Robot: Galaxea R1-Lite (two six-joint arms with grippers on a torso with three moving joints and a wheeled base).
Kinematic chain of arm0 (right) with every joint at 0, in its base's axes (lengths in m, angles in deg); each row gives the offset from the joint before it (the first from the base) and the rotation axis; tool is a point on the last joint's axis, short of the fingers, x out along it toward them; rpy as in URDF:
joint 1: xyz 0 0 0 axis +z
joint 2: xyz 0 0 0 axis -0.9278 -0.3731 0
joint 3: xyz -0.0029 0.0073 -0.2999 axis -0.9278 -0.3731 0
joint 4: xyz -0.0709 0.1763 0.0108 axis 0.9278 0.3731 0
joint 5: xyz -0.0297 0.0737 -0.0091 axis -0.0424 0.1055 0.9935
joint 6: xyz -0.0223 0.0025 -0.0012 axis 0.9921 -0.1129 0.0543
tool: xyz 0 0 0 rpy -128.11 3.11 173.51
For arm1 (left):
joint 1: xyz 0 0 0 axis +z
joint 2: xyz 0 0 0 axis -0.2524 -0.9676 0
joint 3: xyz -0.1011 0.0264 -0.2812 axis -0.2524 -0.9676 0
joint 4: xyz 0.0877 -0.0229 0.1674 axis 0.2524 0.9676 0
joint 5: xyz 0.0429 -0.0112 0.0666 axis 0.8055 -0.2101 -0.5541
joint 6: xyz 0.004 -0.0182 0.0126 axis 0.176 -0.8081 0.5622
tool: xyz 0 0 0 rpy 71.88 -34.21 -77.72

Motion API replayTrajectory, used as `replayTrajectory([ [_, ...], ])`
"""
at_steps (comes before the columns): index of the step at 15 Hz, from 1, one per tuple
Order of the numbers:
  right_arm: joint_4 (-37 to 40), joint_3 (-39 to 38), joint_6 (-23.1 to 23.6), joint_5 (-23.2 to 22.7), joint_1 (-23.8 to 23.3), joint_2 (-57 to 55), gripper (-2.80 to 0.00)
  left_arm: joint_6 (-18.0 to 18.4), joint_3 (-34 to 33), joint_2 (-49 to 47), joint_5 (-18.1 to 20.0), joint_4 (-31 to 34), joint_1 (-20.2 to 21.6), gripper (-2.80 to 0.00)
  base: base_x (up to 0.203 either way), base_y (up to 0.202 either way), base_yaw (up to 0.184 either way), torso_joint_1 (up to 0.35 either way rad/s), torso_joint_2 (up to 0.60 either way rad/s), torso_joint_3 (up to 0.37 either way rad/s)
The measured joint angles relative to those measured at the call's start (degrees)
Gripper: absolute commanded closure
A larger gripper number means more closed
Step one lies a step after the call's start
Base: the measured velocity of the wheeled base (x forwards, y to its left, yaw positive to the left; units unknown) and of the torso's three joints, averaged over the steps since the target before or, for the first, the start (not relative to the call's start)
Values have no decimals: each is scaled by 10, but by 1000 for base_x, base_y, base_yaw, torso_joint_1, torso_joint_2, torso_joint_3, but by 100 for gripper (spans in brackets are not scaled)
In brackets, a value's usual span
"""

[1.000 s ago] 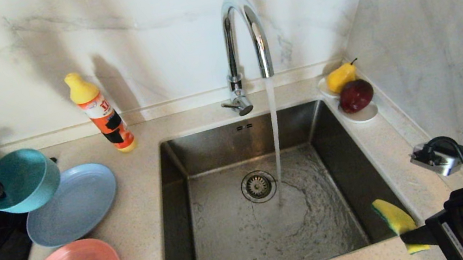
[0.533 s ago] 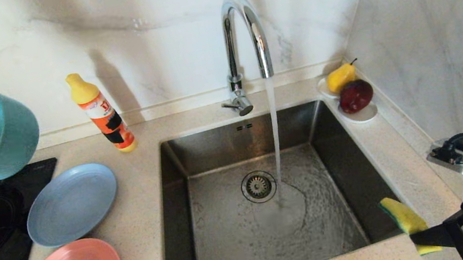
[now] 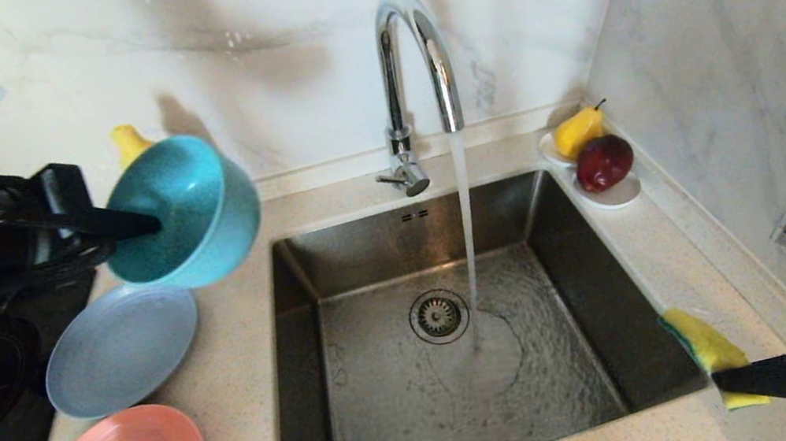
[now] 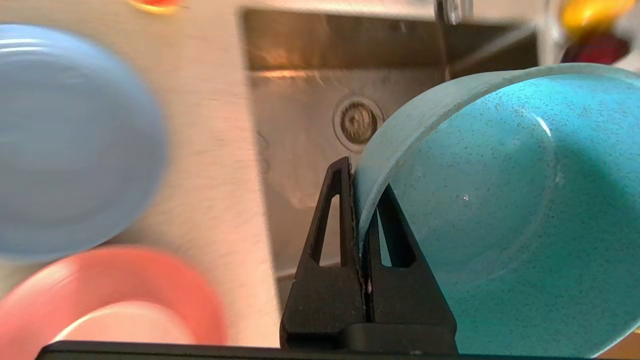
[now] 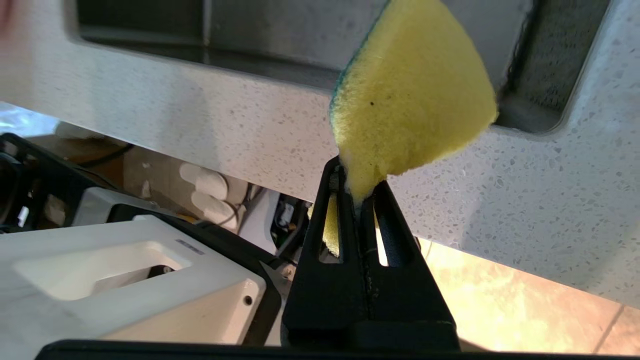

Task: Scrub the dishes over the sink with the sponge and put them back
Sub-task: Pick up a bowl and the sponge, then wash the bowl

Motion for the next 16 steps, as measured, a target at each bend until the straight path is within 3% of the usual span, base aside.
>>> replayTrajectory([
  [4,3,-2,-14,3,-4,28,0,-21,1,-95,-99,-53,-124,0,0,0,0,0,0,0],
  [8,7,1,-16,4,-21,49,0,-47,7,-207,-185,-140,-195,0,0,0,0,0,0,0],
  [12,9,2,-15,3,-23,63,0,-86,66,-302,-201,-155,-228,0,0,0,0,0,0,0],
  [16,9,1,-15,-3,-23,66,0,-96,141,-376,-203,-152,-240,0,0,0,0,0,0,0],
])
